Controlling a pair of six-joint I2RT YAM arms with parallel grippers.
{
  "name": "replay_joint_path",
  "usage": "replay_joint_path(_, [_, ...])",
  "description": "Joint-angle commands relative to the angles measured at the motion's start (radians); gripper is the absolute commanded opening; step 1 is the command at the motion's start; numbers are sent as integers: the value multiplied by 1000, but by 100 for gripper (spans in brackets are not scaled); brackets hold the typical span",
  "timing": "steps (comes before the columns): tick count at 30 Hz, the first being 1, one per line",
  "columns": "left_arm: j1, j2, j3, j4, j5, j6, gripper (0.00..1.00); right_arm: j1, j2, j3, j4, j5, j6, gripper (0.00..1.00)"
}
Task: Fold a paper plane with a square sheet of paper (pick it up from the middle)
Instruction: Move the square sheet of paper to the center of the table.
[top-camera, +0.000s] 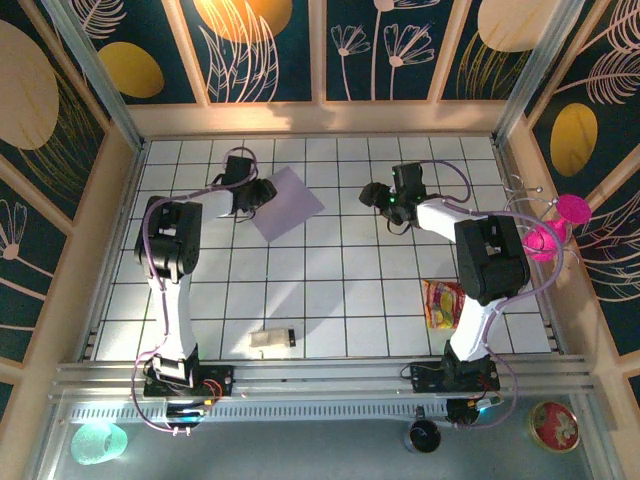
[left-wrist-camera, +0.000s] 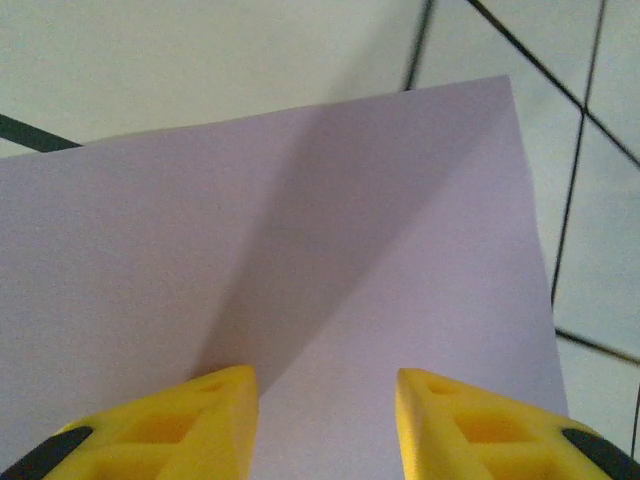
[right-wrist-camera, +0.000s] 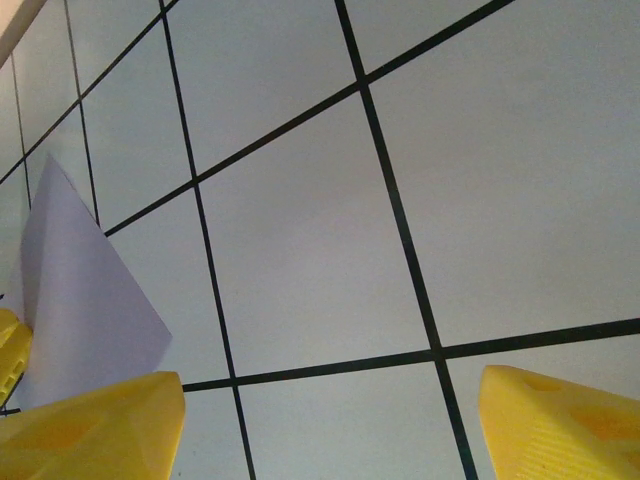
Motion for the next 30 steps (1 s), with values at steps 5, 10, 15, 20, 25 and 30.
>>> replay_joint_path(5, [-174, -19, -75, -195, 74, 116, 39, -22, -48, 13, -35, 45, 36, 77])
replay_joint_path(10, [-280, -44, -111, -235, 85, 208, 38, -24, -95, -11, -92, 32, 2, 76])
replay_joint_path(15, [-321, -75, -108, -292, 70, 303, 37, -24, -161, -56, -164, 13, -47, 74])
replay_joint_path(20, [-321, -188, -59, -285, 105, 197, 38, -14, -218, -95, -171, -56, -46, 73])
replay_joint_path(25, [-320, -330, -190, -131, 31, 1, 40, 42, -211, -89, -175, -124, -39, 69])
replay_joint_path(30, [-321, -369, -353, 21, 37, -144, 30, 83, -150, -80, -142, -177, -28, 56])
